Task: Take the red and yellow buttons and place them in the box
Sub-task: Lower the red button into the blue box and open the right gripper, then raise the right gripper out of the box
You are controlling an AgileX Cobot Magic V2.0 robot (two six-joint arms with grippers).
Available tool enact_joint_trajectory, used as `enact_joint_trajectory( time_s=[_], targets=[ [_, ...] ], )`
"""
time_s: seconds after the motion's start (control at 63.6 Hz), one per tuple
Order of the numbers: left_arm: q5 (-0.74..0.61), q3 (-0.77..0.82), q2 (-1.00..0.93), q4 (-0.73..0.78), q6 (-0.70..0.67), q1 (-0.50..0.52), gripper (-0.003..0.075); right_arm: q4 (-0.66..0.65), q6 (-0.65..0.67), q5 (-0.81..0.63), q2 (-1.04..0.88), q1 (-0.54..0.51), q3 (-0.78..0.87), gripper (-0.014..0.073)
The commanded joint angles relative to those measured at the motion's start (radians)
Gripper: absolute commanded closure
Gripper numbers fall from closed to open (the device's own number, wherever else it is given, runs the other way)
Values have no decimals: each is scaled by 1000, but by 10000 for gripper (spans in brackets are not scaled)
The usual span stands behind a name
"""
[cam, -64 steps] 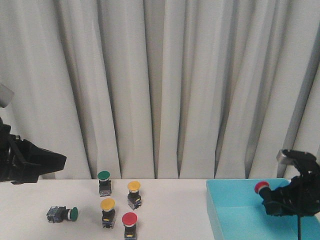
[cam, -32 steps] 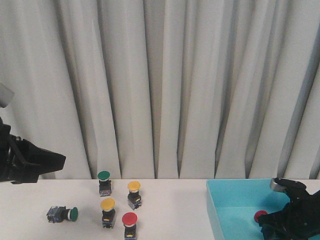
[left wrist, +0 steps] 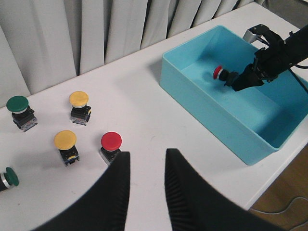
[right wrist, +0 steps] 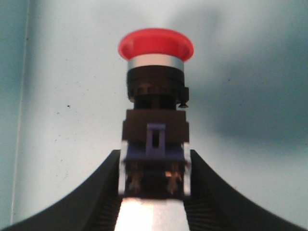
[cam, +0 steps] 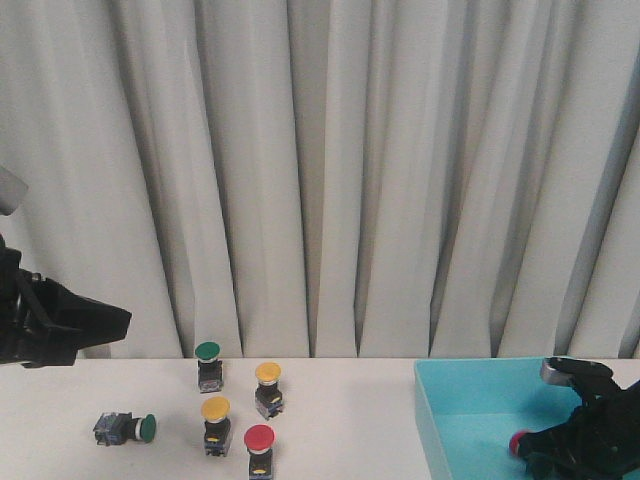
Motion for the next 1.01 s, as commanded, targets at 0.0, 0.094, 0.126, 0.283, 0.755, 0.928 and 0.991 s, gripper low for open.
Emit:
enact_joint_trajectory(
  time_s=[0.0,0.094,0.126,0.283,0.755,0.928,0.991],
  targets=[
    [-37,-28,-24,-44,-11,2,545,1,0,-23,-47,-7,-28,261],
    [-37,-28,-24,-44,-11,2,545,2,0,-19,-47,-7,-28,234],
    [-37,-28,-24,-44,-11,2,545,2,0,-16,-47,-7,-28,226],
    [-37,-28,-24,-44,-11,2,545,6,0,-7,-62,-7,-29,218],
    [-41,-28,-24,-45,-10,2,545,79,-14,106,-368,-7,-166,262],
    [-39,-28,-24,-45,-10,2,545,193,-72,139,-549,-7,-166,368],
    [-39,-28,-24,-45,-10,2,545,232,-105,154,-619,-7,-165,419]
  ],
)
